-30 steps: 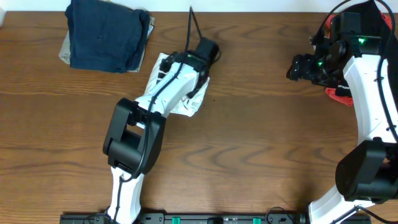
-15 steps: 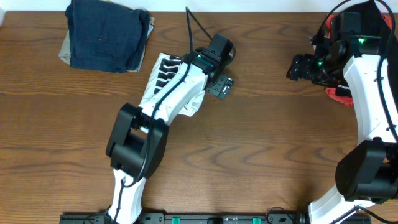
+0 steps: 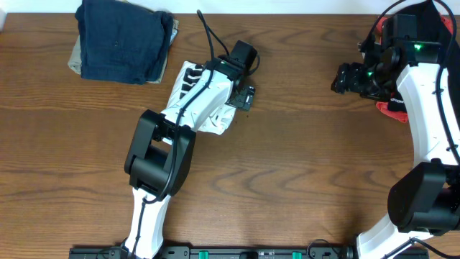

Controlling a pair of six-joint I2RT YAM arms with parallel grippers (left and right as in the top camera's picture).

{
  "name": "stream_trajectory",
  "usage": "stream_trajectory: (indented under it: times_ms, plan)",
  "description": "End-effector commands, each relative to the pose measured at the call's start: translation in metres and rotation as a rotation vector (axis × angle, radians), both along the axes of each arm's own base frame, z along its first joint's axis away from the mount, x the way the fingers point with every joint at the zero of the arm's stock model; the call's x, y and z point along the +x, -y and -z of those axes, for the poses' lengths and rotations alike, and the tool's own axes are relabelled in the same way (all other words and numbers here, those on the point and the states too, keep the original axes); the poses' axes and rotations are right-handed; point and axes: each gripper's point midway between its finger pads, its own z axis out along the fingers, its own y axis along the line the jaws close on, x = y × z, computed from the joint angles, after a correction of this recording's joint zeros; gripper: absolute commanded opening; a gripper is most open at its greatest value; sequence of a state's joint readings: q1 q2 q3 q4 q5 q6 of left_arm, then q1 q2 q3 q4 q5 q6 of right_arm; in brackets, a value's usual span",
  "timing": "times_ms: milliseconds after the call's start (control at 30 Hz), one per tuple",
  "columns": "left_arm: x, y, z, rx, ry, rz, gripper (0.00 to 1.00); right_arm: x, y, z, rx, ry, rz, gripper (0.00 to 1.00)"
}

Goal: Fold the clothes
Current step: 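Carry the shirt left and place it on the blue jeans stack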

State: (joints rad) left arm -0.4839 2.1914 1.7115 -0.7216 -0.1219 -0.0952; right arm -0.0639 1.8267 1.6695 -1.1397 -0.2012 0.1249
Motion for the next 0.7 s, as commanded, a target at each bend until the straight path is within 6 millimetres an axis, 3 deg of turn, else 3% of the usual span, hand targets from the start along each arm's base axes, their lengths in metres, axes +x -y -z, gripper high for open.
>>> stream_trajectory:
  times_ms: [0,367,533,667]
  plan:
    - [-0.007,-0.012,0.025,0.052,-0.050,-0.026,0.95,-0.001,0.001,0.002,-0.009,-0.004,-0.007,0.85]
    - [-0.021,-0.018,0.039,0.078,-0.110,-0.024,0.81,0.002,0.002,0.001,-0.009,0.008,-0.006,0.85]
    - [-0.028,-0.021,0.048,0.085,-0.126,-0.024,0.64,0.003,0.002,0.001,-0.010,0.011,-0.006,0.84]
    - [-0.031,-0.023,0.053,0.089,-0.132,-0.024,0.43,0.003,0.002,0.001,-0.010,0.012,-0.006,0.84]
